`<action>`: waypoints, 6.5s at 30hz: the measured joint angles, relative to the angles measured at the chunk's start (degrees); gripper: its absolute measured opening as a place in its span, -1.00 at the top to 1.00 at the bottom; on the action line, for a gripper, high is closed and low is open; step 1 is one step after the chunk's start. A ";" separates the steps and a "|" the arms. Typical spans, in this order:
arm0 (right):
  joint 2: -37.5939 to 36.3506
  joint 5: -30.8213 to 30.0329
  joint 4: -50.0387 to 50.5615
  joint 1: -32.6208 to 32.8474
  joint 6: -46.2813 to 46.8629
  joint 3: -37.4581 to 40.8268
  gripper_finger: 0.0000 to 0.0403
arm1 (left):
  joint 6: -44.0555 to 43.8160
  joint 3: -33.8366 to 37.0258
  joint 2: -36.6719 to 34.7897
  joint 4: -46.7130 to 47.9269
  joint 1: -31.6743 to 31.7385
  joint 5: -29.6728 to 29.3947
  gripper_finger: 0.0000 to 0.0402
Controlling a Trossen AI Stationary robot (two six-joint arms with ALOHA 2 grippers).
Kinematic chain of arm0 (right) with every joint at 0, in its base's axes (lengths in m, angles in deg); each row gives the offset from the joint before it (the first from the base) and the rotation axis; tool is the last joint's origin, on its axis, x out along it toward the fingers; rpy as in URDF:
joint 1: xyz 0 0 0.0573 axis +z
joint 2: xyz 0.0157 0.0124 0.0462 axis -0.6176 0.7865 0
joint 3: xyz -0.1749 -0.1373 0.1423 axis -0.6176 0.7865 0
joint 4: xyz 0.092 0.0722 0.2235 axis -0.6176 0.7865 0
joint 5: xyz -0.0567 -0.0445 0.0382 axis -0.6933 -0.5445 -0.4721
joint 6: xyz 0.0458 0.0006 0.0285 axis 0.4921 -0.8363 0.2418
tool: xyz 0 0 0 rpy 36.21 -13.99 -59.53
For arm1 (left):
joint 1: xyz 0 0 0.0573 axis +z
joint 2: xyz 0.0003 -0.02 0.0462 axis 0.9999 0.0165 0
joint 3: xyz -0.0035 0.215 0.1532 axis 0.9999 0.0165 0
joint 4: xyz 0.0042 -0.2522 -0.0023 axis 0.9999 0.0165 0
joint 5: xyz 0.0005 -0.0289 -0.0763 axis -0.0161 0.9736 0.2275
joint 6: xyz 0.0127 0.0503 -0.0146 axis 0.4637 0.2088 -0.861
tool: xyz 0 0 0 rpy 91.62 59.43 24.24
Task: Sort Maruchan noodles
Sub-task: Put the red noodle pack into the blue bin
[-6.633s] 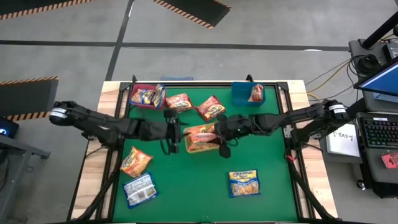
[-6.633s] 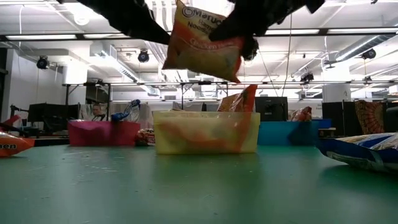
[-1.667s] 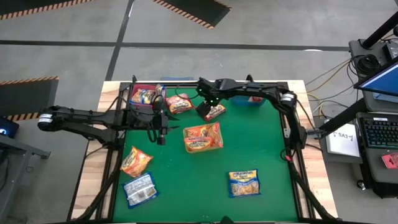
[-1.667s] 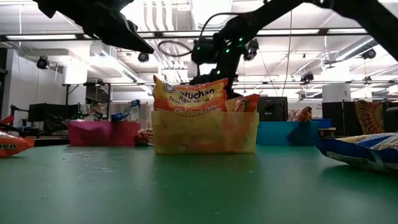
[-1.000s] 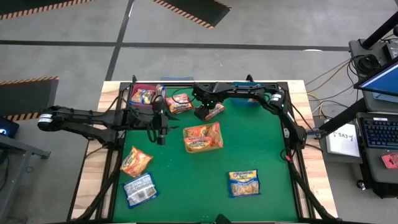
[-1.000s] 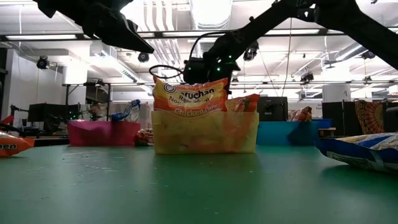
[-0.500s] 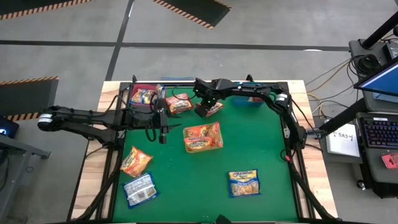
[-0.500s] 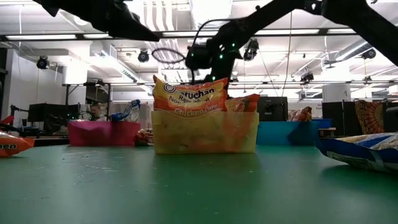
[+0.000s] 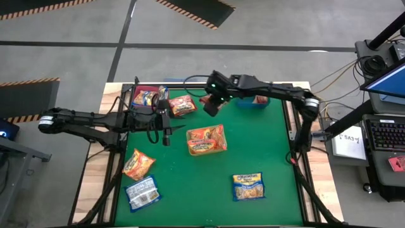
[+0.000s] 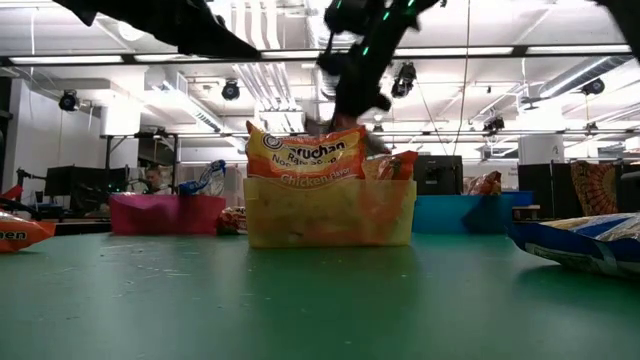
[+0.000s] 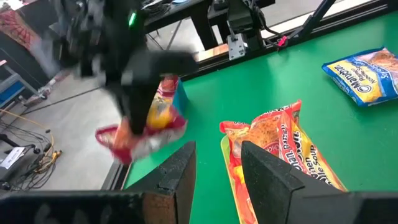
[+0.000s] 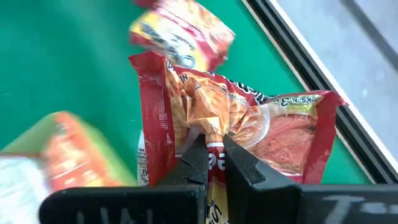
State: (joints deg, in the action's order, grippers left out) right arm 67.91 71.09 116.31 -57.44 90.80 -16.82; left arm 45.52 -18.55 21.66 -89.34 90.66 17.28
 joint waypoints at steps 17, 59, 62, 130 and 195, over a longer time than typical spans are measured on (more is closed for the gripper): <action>-28.31 -17.15 -53.52 14.71 -4.74 43.60 0.94 | -5.01 0.02 0.00 -7.63 0.08 0.38 0.44; -31.85 -33.08 -79.21 20.56 -3.58 58.16 0.94 | -3.58 -0.33 16.30 -28.21 3.53 2.29 -0.22; -31.85 -33.13 -79.30 20.56 -4.01 58.16 0.94 | -4.20 -1.03 18.89 -31.96 3.54 4.17 -0.19; -50.21 0.16 -58.71 20.60 8.68 58.05 -0.32 | -6.21 -2.04 24.24 -45.48 6.22 32.33 0.99; -25.43 6.06 -77.92 20.67 -4.20 51.70 0.41 | -9.31 1.27 21.07 -50.34 6.29 28.92 0.99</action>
State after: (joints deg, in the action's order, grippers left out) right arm 42.49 77.15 38.39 -36.77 86.60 34.88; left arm 36.22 -17.28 42.73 -139.67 96.96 46.20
